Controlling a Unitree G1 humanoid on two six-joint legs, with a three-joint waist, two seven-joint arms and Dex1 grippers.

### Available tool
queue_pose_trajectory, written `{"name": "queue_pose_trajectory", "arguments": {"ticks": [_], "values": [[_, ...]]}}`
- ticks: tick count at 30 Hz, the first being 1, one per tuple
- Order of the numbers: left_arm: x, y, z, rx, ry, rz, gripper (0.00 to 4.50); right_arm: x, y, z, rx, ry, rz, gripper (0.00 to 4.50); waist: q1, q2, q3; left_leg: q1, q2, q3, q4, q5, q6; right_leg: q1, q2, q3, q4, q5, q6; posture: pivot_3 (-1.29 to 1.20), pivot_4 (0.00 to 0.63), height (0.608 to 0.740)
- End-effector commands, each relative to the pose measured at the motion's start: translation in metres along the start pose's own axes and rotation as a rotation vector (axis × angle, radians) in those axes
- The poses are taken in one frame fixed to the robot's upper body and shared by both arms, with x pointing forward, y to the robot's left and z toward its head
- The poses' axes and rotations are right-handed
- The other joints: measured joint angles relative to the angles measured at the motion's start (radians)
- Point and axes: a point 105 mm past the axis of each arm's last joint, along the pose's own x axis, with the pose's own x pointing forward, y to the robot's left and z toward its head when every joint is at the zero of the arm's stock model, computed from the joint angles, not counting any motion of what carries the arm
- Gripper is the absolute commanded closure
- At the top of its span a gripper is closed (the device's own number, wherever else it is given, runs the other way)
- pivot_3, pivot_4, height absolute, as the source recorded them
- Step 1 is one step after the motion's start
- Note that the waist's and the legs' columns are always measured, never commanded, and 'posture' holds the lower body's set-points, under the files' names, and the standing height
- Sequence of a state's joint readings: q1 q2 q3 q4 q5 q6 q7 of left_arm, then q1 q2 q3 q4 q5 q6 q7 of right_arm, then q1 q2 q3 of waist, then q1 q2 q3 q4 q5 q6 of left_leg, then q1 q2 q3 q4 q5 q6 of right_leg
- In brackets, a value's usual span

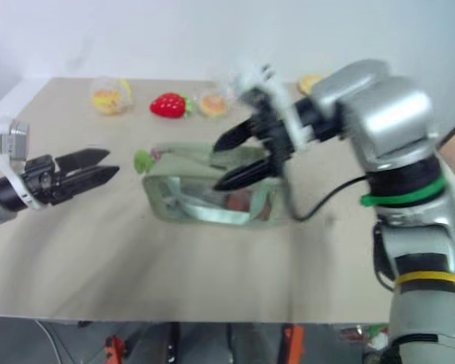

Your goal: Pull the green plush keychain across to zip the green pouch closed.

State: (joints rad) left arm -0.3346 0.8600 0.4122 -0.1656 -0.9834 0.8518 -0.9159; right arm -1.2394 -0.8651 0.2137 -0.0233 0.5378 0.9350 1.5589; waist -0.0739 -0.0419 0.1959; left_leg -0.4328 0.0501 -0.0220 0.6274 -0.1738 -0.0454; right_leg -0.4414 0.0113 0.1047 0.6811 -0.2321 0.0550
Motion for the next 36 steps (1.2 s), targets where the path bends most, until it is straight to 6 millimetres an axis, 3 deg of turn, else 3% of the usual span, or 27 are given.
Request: {"name": "queue_pose_trajectory", "arguments": {"ticks": [1, 4, 10, 14, 21, 28, 34, 36], "values": [[-0.015, 0.01, 0.012, 0.029, -0.024, 0.055, 0.03, -0.023, 0.009, 0.005, -0.079, -0.053, 0.011, 0.03, -0.001, 0.0, 0.0, 0.001, 0.0, 0.0, 0.0, 0.0, 0.0, 0.0, 0.0, 0.0, 0.0, -0.002, -0.004, 0.0, 0.15, 0.74], [-0.018, 0.014, 0.011, 0.02, -0.026, 0.073, 0.03, -0.036, 0.003, -0.003, -0.089, -0.036, -0.065, 0.03, -0.008, 0.0, 0.0, 0.003, 0.001, 0.002, 0.0, 0.0, 0.0, 0.0, 0.0, 0.0, 0.0, 0.0, -0.005, 0.0, 0.15, 0.74], [-0.018, 0.016, -0.003, 0.0, 0.041, 0.066, 0.03, -0.058, -0.001, -0.053, -0.06, 0.123, -0.226, 0.03, -0.004, 0.0, 0.0, 0.003, 0.001, 0.003, 0.0, 0.0, 0.0, 0.0, 0.0, 0.0, 0.0, 0.001, -0.005, 0.0, 0.15, 0.74], [-0.014, 0.007, -0.004, 0.016, 0.073, -0.001, 0.03, -0.062, -0.002, -0.074, -0.007, 0.144, -0.29, 0.03, -0.005, 0.0, 0.0, 0.003, 0.001, 0.004, 0.0, 0.0, 0.0, -0.001, 0.0, 0.002, 0.0, 0.0, -0.005, 0.0, 0.15, 0.74], [0.011, -0.029, 0.015, 0.113, 0.107, -0.203, 0.03, -0.056, -0.001, -0.086, 0.037, 0.117, -0.323, 0.03, -0.003, 0.0, 0.0, 0.003, 0.001, 0.003, 0.0, 0.0, 0.0, 0.0, 0.0, 0.002, 0.0, 0.001, -0.004, 0.0, 0.15, 0.74], [0.023, -0.056, 0.031, 0.187, 0.104, -0.323, 0.03, -0.045, 0.005, -0.094, 0.066, 0.104, -0.313, 0.03, -0.004, 0.0, 0.0, 0.003, 0.001, 0.003, 0.0, 0.0, 0.0, 0.0, 0.001, 0.003, 0.0, 0.001, -0.004, 0.0, 0.15, 0.74], [0.028, -0.064, 0.035, 0.208, 0.108, -0.361, 0.03, -0.034, -0.001, -0.105, 0.11, 0.107, -0.348, 0.03, -0.004, 0.0, 0.0, 0.003, 0.0, 0.003, 0.001, 0.0, 0.0, 0.001, 0.001, 0.004, 0.0, 0.001, -0.002, 0.0, 0.15, 0.74], [0.028, -0.064, 0.034, 0.206, 0.108, -0.36, 0.03, -0.033, -0.008, -0.106, 0.126, 0.087, -0.388, 0.56, -0.004, 0.0, 0.0, 0.003, 0.0, 0.003, 0.002, 0.0, 0.0, 0.001, 0.001, 0.004, 0.0, 0.001, -0.002, 0.0, 0.15, 0.74]]}}
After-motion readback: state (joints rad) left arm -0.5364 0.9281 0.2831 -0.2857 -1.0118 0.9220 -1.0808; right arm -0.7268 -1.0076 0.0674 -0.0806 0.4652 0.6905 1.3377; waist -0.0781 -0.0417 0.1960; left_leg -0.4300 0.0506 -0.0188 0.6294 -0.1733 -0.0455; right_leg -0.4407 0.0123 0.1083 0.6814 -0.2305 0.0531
